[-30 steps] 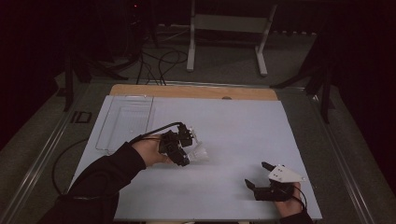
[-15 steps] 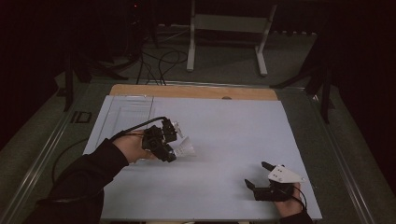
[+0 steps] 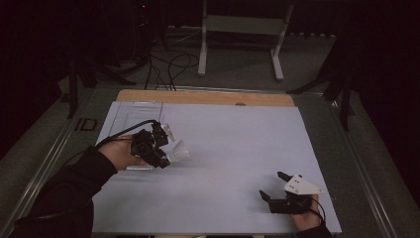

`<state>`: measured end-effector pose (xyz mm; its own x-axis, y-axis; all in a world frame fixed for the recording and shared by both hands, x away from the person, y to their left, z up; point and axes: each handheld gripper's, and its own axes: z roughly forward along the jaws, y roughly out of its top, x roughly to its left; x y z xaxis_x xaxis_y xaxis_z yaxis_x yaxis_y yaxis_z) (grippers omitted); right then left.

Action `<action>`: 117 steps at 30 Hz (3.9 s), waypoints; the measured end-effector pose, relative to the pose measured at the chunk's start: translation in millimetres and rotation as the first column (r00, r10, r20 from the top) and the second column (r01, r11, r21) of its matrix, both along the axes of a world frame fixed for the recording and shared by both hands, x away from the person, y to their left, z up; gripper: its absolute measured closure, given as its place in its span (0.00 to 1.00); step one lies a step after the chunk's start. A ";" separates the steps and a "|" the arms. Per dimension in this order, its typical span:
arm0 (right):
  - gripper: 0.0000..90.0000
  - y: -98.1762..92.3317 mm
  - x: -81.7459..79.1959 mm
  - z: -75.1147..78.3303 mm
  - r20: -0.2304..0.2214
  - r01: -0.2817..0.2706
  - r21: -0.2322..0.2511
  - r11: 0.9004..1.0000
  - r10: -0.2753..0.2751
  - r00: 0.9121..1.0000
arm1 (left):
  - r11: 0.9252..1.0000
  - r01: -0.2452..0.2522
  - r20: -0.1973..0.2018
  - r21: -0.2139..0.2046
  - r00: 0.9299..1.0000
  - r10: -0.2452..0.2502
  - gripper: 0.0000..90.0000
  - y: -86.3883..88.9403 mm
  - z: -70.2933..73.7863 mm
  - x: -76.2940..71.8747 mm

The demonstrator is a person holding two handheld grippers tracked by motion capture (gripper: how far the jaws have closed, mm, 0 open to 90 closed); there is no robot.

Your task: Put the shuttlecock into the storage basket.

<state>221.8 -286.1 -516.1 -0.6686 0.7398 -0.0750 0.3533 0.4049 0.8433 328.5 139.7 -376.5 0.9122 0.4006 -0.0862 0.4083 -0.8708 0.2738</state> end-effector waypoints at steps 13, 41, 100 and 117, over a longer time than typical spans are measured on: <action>0.11 0.7 -0.1 -0.3 -0.001 0.001 -0.001 1.000 -0.001 1.000 | 0.998 -0.060 -0.010 0.015 0.998 0.061 0.74 33.8 -0.8 7.8; 0.11 4.2 0.3 -1.6 -0.017 -0.011 0.006 1.000 0.011 1.000 | 0.944 -0.329 0.036 0.034 0.944 0.328 0.74 105.4 7.3 15.9; 0.11 3.9 -0.7 -0.4 -0.011 -0.008 0.012 1.000 0.008 1.000 | 0.939 -0.341 0.036 0.055 0.940 0.339 0.74 169.2 -40.8 43.1; 0.11 3.9 -0.3 -1.1 -0.017 -0.012 0.016 1.000 0.013 1.000 | 0.940 -0.315 0.090 0.133 0.948 0.305 0.74 163.6 -53.2 44.5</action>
<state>221.5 -282.2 -517.2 -0.6790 0.7323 -0.0519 0.3628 0.3962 0.8435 372.9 303.3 -429.8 0.7426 0.6678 0.0501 0.6492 -0.7362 0.1913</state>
